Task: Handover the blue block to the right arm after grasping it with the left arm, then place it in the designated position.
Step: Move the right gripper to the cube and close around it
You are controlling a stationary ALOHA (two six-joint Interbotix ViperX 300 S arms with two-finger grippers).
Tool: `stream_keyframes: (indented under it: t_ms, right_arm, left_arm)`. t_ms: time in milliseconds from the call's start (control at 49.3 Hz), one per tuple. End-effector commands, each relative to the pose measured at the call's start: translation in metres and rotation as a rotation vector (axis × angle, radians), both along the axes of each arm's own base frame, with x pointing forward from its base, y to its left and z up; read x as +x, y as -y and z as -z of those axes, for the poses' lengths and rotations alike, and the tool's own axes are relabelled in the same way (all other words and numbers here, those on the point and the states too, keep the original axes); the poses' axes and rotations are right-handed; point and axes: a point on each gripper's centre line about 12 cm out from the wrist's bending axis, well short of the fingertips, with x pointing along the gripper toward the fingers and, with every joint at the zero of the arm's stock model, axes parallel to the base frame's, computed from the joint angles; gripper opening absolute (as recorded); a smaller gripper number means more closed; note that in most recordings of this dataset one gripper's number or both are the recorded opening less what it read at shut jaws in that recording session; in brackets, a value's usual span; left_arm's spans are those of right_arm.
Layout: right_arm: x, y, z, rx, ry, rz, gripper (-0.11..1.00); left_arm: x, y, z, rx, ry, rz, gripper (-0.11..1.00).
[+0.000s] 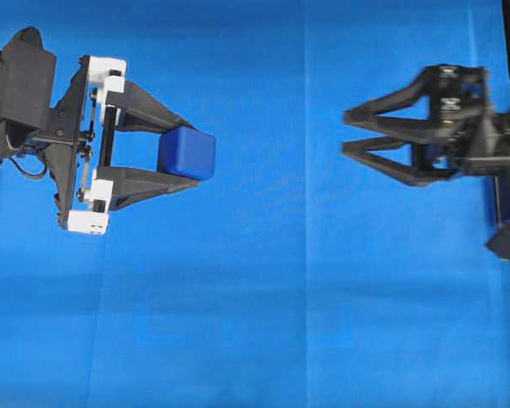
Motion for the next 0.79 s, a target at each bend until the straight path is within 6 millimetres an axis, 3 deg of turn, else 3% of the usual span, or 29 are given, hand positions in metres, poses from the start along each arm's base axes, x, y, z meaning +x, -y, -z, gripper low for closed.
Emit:
stream_keyframes:
  t_ms: [0, 528, 771]
  right_arm:
    - [0.017, 0.000, -0.016, 0.002, 0.038, -0.008, 0.95]
    - [0.105, 0.002, -0.030, 0.002, 0.029, -0.011, 0.95]
    - [0.134, 0.003, -0.034, 0.000, 0.033, -0.009, 0.95]
  left_arm:
    - [-0.001, -0.001, -0.010, -0.003, 0.032, -0.003, 0.49]
    - [0.000, -0.006, -0.008, -0.003, 0.028, -0.020, 0.48]
    - [0.000, -0.007, -0.008, -0.004, 0.027, -0.023, 0.49]
